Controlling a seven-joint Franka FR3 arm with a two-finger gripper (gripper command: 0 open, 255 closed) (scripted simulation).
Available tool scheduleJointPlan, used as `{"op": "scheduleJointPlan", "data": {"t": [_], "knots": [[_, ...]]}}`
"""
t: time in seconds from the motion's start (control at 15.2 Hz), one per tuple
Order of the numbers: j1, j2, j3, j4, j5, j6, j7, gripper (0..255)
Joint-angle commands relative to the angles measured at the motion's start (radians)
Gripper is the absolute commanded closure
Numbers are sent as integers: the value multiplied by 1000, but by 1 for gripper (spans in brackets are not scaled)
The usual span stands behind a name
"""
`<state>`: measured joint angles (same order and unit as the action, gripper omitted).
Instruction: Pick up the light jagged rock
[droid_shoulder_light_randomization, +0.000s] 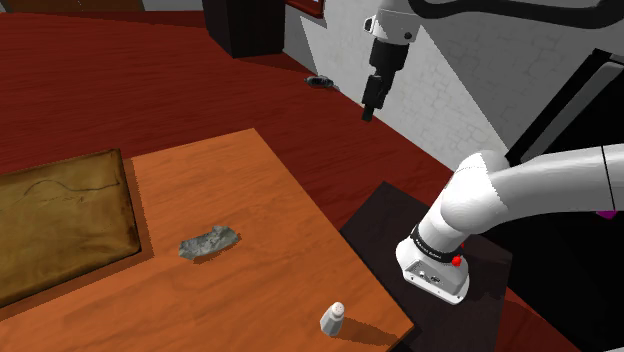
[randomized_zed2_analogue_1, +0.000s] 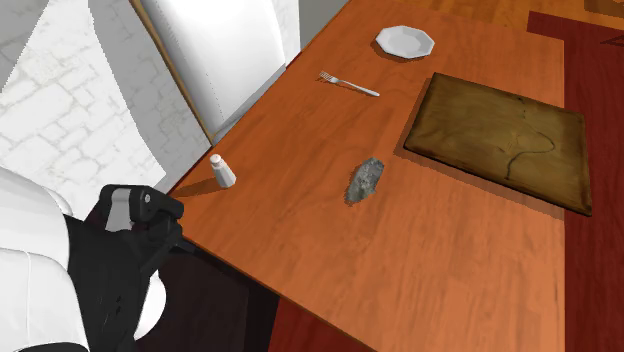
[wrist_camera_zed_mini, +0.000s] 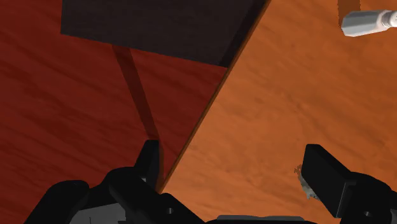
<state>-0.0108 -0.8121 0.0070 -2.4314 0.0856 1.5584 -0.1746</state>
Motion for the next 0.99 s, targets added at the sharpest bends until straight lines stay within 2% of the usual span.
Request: {"op": "scheduleJointPlan", "data": {"t": [0.0,0.46,0.92], "knots": [[0,0,0,0,0,0,0,0],[77,155,22,-72,50,260,-106,0],[157,360,51,-78,108,504,-221,0]]}}
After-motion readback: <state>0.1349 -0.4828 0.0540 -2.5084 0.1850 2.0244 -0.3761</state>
